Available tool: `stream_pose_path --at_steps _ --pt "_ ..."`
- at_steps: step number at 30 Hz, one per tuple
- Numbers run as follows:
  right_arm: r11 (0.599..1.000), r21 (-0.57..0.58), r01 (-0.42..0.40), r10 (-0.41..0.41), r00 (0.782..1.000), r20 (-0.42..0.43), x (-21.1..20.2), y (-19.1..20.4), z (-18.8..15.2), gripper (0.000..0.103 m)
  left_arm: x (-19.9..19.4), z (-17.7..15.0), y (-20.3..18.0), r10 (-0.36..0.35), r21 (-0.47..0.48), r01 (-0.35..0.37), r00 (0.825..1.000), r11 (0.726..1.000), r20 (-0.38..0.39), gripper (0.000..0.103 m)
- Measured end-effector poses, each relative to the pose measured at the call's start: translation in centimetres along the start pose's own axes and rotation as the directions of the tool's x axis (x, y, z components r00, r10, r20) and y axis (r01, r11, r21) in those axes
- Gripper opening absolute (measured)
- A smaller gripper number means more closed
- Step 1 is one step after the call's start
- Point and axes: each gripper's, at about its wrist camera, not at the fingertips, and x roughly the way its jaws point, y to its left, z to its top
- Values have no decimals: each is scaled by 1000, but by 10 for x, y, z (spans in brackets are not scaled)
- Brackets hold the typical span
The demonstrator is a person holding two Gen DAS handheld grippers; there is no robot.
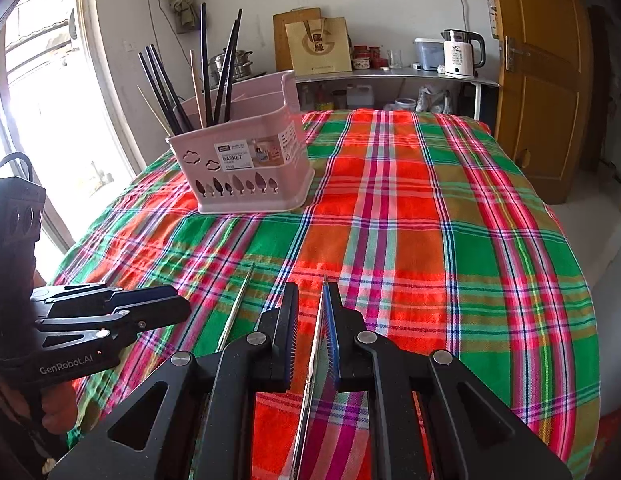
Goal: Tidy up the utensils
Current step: 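Lower both grippers to the last thin chopsticks on the cloth and close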
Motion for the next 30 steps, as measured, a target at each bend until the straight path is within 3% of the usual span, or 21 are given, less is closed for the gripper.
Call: stream_pose_path --at_steps 8,16,24,30 --pt "1000 -6 -1 1 999 -51 18 -2 -1 13 19 7 -1 -19 -17 18 999 1000 -33 23" --pt "1000 0 1 -1 995 -101 38 -5 -1 13 42 19 -2 9 -22 -10 999 1000 -45 23" --pt "1000 -1 19 -19 991 -133 49 -7 2 13 55 26 -13 54 37 -53 998 998 -22 23" --pt "999 -11 32 -33 990 -140 50 -7 3 8 52 20 -17 102 92 -100 995 991 -14 10"
